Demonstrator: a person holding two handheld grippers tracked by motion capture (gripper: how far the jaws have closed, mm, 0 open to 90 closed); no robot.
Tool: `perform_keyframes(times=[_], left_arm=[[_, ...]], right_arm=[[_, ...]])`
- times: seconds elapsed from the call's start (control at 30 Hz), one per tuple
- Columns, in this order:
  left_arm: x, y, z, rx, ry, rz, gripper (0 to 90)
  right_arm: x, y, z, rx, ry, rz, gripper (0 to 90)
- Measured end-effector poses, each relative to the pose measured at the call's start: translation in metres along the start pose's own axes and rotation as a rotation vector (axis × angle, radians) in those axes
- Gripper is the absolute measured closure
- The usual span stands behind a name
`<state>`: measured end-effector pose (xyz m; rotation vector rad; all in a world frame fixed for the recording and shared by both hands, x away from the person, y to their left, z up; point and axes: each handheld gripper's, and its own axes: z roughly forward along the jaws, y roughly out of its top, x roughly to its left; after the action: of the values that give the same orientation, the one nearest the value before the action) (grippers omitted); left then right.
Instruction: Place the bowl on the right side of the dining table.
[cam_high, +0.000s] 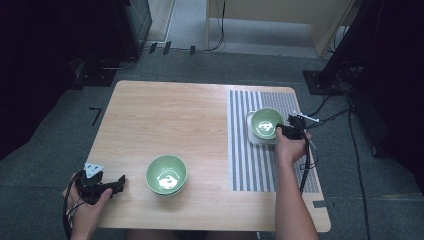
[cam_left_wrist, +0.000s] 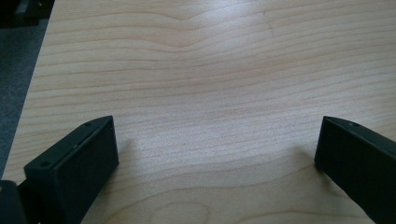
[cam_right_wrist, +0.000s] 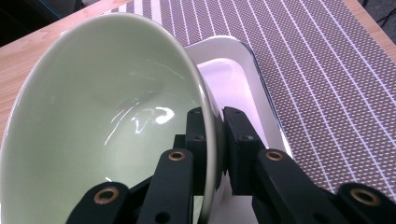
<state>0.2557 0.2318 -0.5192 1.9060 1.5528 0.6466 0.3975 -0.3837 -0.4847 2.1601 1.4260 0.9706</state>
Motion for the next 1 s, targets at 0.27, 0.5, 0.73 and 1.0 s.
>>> perform_keyframes(times=[0.27, 0.5, 0.73, 1.0], left_arm=[[0.000, 0.000, 0.000, 0.000, 0.000, 0.000, 0.0], [0.000, 0.000, 0.000, 0.000, 0.000, 0.000, 0.0], [0.000, 0.000, 0.000, 0.000, 0.000, 0.000, 0.0], [0.000, 0.000, 0.000, 0.000, 0.000, 0.000, 0.0]], right_arm=[[-0.005, -0.001, 0.004, 0.024, -0.002, 0.031, 73.9], [-0.007, 0.001, -0.004, -0.045, 0.045, 0.005, 46.9], [-0.004, 0.002, -0.018, -0.099, 0.033, -0.071, 28.7], [-0.001, 0.000, -0.039, -0.147, 0.095, -0.125, 19.0]])
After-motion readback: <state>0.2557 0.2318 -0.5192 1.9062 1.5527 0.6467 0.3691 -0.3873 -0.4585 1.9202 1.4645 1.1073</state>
